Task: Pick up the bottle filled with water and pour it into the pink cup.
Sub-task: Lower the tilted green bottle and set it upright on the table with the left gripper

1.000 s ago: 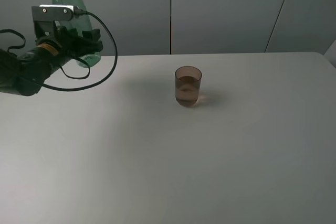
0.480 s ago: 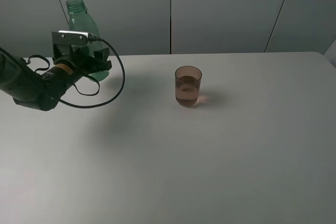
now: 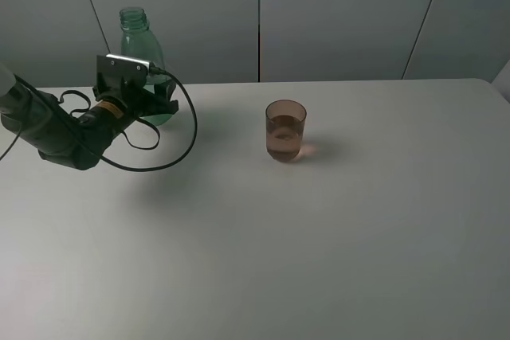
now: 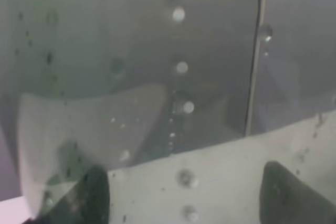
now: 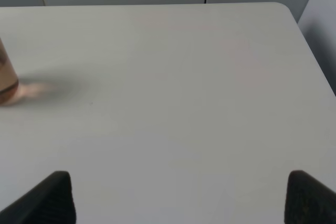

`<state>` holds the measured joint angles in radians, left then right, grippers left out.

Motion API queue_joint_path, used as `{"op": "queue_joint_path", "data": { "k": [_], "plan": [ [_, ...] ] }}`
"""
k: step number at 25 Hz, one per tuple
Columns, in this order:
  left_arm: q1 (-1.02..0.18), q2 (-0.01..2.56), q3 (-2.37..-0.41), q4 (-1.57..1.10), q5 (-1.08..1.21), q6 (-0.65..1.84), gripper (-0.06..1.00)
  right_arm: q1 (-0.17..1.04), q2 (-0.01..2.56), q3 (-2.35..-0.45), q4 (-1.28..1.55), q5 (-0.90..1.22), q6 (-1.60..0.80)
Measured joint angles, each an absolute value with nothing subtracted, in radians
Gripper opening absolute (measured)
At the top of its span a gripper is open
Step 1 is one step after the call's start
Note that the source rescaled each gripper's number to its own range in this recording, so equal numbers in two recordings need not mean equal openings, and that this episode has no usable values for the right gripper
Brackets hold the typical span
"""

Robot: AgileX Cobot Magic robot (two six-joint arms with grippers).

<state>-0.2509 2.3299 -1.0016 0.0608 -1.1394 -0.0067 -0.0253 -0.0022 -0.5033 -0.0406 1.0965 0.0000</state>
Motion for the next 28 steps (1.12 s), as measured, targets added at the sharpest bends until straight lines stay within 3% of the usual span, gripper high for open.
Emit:
{"op": "queue_joint_path", "data": {
  "k": [24,26,28],
  "plan": [
    [-0.251,2.357,-1.002,0.069,-1.136,0.0,0.02,-0.025,-0.002,-0.503,-0.041,1.096,0.0],
    [-0.251,2.357,-1.002,0.069,-1.136,0.006,0.09,-0.025,-0.002,-0.503,-0.041,1.096,0.0],
    [-0.251,2.357,-1.002,0.069,-1.131,0.006,0.37,-0.025,-0.002,-0.503,-0.041,1.096,0.0]
  ]
}}
